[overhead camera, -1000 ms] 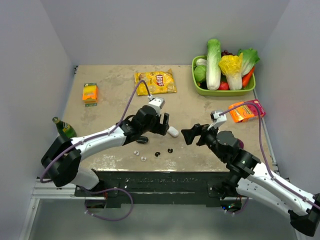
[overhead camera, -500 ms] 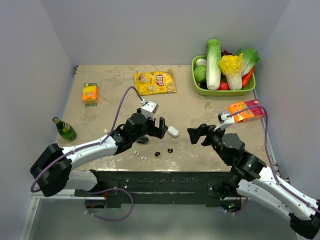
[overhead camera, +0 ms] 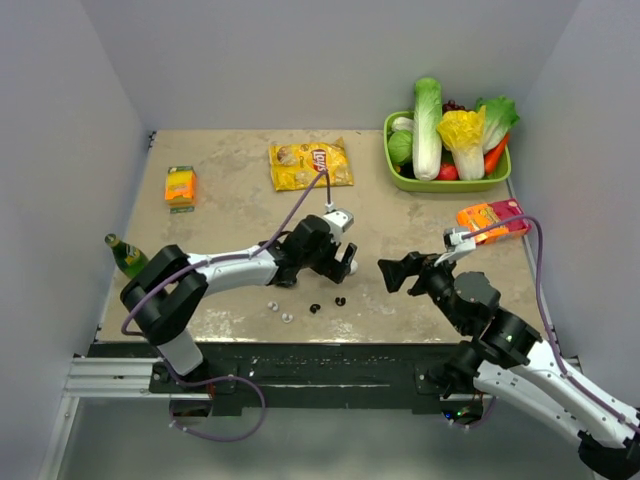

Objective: Insert the wireless bluetooth earbuds into the charging case
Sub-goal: Pick up the charging case at the center of the board.

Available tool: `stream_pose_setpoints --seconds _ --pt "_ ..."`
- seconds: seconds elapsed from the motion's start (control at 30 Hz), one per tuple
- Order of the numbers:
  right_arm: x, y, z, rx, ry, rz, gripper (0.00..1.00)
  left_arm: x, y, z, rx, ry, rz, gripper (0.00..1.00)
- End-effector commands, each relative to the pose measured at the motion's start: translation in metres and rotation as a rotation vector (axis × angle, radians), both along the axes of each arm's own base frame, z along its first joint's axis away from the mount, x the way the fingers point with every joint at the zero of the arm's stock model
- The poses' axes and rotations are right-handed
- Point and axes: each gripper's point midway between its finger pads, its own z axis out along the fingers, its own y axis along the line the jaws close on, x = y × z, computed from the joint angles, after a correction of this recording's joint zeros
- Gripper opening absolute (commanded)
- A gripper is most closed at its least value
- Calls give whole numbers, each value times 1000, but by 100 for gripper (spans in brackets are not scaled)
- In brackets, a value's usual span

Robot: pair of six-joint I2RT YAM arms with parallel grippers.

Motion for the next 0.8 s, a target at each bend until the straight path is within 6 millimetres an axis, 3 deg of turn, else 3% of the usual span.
stream_pose_setpoints --seconds 0.0,0.27,0.77 --pt "-3 4 24 25 -44 36 98 0 -14 -1 92 -23 -100 95" --pt "-6 9 25 24 -43 72 98 0 -21 -15 186 -69 -79 100" --pt "-16 -3 44 66 -61 62 98 15 -33 -36 243 -29 -46 100"
